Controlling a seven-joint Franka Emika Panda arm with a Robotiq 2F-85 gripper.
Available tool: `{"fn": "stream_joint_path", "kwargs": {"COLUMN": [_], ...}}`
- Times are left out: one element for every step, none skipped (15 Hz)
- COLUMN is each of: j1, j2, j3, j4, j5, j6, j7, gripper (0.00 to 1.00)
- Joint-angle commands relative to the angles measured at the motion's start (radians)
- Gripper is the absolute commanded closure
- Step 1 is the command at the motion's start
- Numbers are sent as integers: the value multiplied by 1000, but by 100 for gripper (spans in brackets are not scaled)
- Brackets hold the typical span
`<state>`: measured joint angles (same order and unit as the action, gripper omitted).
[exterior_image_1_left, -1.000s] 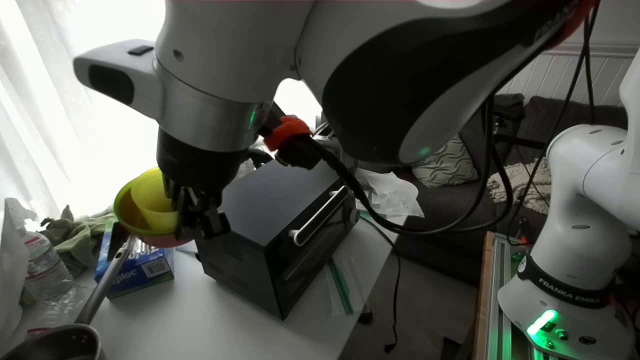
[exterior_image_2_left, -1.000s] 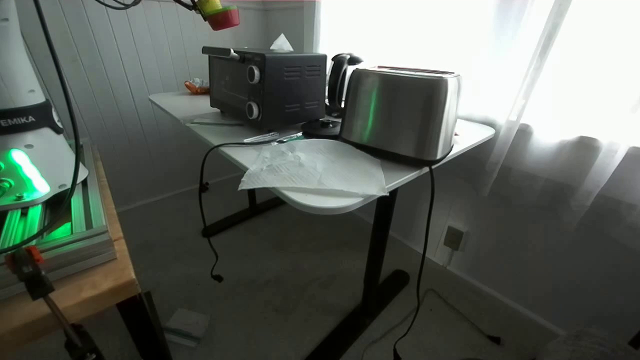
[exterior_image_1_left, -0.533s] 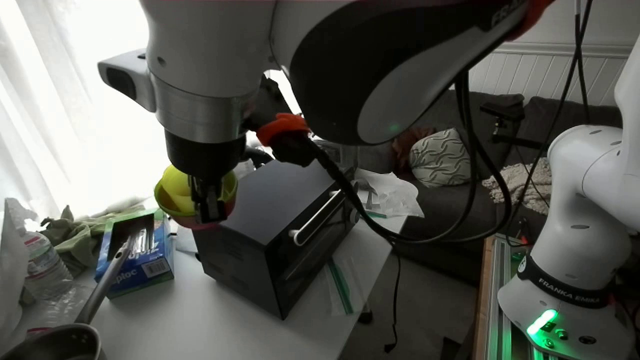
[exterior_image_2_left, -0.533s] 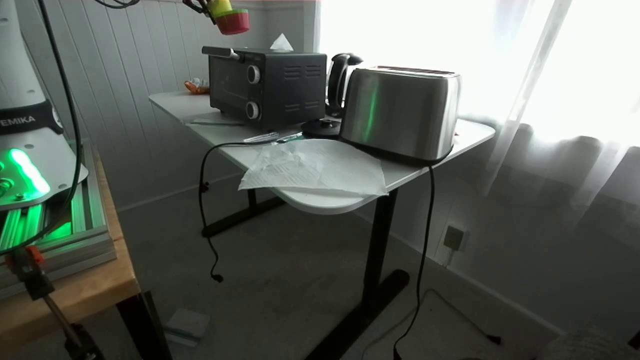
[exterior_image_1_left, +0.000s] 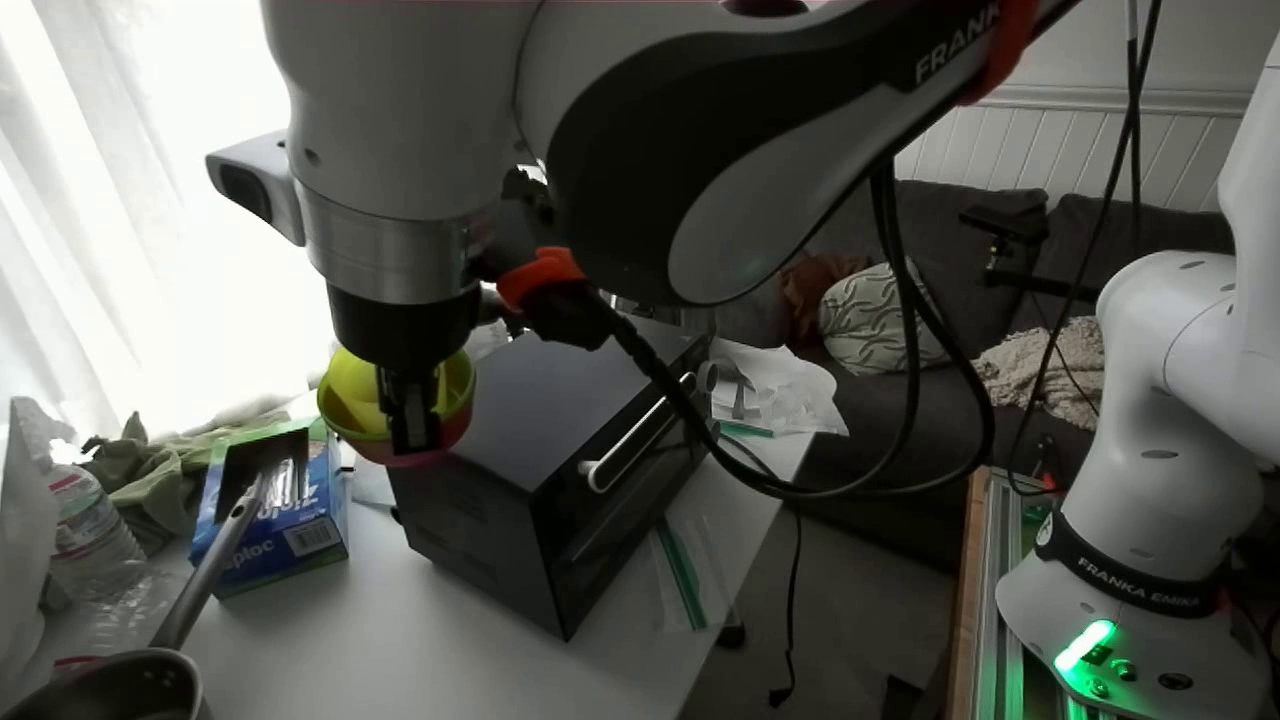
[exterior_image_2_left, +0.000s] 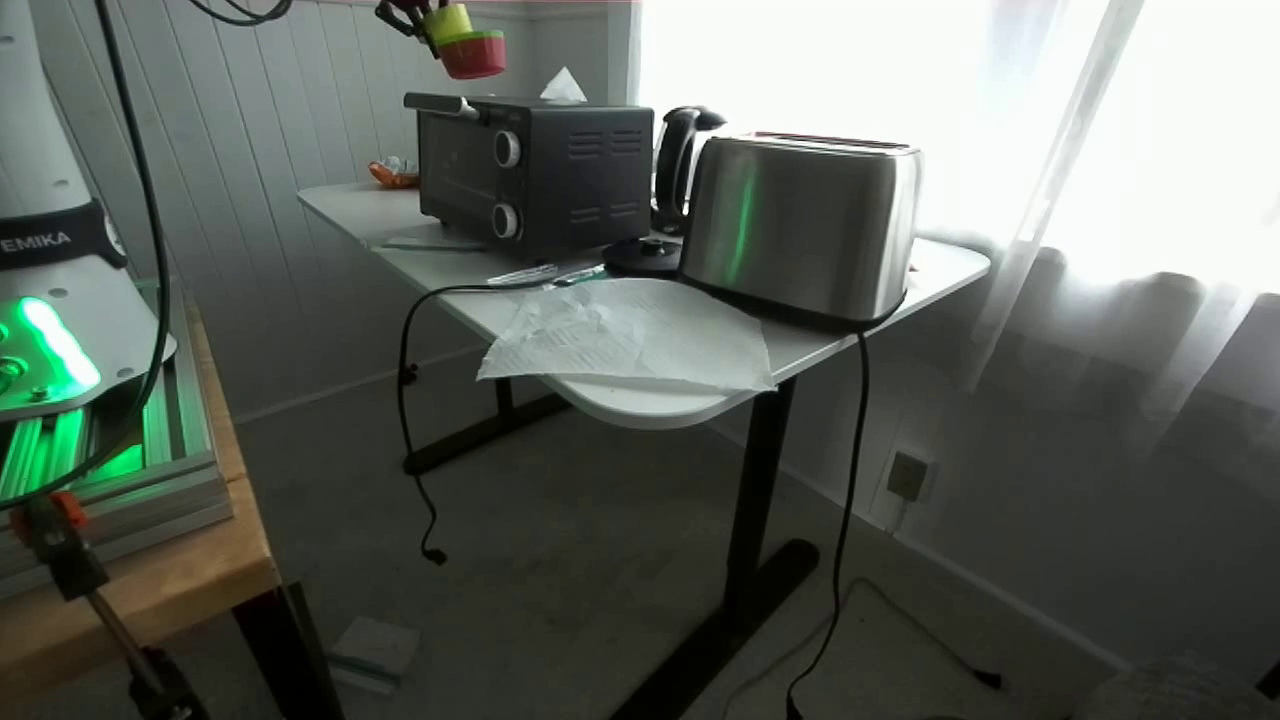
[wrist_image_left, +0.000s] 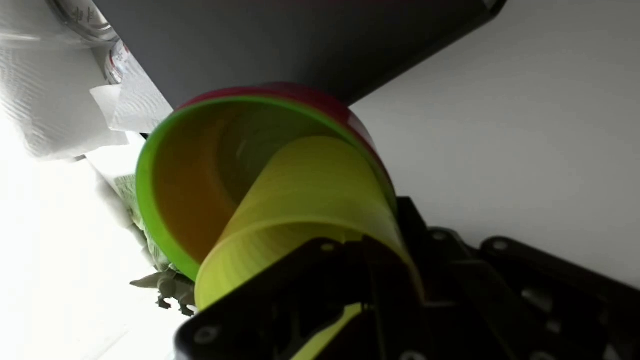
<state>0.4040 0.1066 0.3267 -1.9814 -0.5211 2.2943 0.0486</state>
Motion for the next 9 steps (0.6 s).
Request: {"fn": "stream_joint_path", "kwargs": {"j1": [-9,-13,-17,-25,-30,-38,-47,-55,-63], "j2": [2,0,-2,-6,-7,-7,-4,-3,0], "j3": [-3,-5,-10,-15,-20,-25,-30,-33,-36], "j4": [-2,-5,-7,-9,-9,-10,-14,-15,-16], "j5": [12,14,9,16,11,24,38,53,76], "j6": [9,17,16,23,17,12,18,24,21], "j7": [11,6,8,4,3,-5,-10,-17,-32], "gripper": [98,98,98,98,97,97,97,97,96]}}
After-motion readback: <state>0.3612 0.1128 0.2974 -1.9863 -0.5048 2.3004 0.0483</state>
